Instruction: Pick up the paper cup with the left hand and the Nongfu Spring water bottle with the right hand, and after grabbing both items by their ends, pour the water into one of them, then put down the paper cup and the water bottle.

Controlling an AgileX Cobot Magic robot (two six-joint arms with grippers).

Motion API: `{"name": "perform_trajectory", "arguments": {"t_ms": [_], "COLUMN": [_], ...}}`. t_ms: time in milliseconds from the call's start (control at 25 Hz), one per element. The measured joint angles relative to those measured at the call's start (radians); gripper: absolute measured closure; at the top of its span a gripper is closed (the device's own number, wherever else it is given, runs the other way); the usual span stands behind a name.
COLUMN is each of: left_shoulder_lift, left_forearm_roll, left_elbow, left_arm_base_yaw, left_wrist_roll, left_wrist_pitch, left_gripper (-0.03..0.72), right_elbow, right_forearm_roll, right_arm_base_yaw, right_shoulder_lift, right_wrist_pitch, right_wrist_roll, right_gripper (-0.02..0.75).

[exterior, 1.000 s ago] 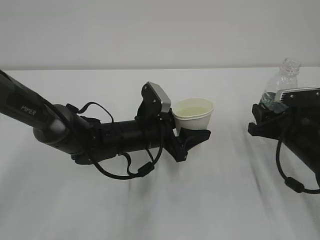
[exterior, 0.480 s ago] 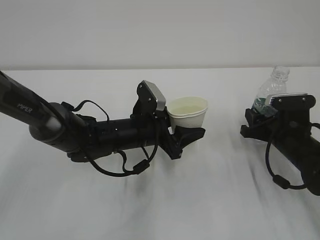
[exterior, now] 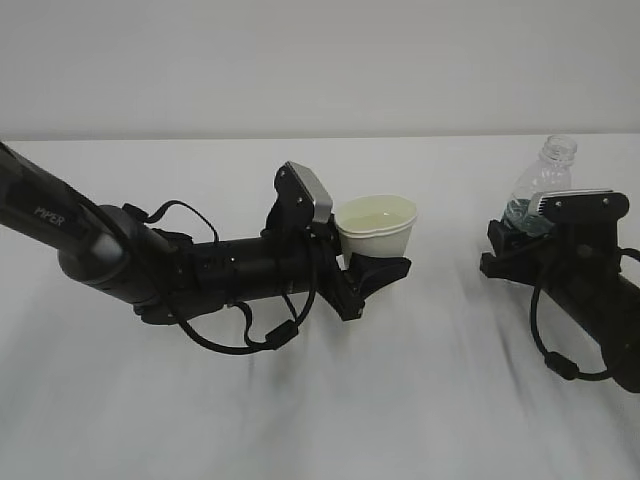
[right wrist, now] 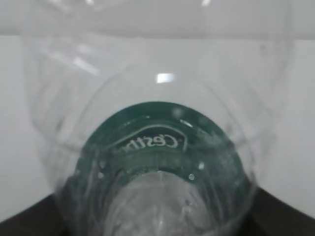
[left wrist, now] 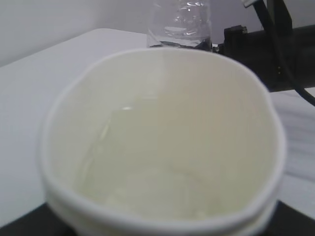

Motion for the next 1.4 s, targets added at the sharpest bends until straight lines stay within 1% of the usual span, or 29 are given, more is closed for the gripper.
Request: {"name": "perform_trajectory", "arguments": {"t_ms": [240, 440, 560, 1040, 1400], "left_shoulder_lift": [0.0, 0.0, 0.0, 0.0, 0.0], "left_forearm_roll": [0.002, 0.006, 0.006, 0.013, 0.008], "left_elbow": [0.0, 0.0, 0.0, 0.0, 0.0], "left_arm_base_yaw": [0.0, 0.0, 0.0, 0.0, 0.0], "left_wrist_roll": [0.0, 0.0, 0.0, 0.0, 0.0], "left_wrist_pitch": [0.0, 0.0, 0.0, 0.0, 0.0], "left_gripper": [0.253, 0.255, 0.256, 0.256, 0.256], "right_elbow": [0.0, 0.0, 0.0, 0.043, 0.158], "right_forearm_roll": [0.0, 0.0, 0.0, -0.014, -0.014], "right_arm_base_yaw": [0.0, 0.0, 0.0, 0.0, 0.0], "right_shoulder_lift": [0.0, 0.0, 0.0, -0.035, -0.157], "right_wrist_pitch": [0.0, -0.007, -0.013, -0.018, -0.018], "right_wrist_roll": [0.0, 0.0, 0.0, 0.002, -0.002], "right_gripper": [0.278, 0.204, 0.175, 0.157, 0.15]}}
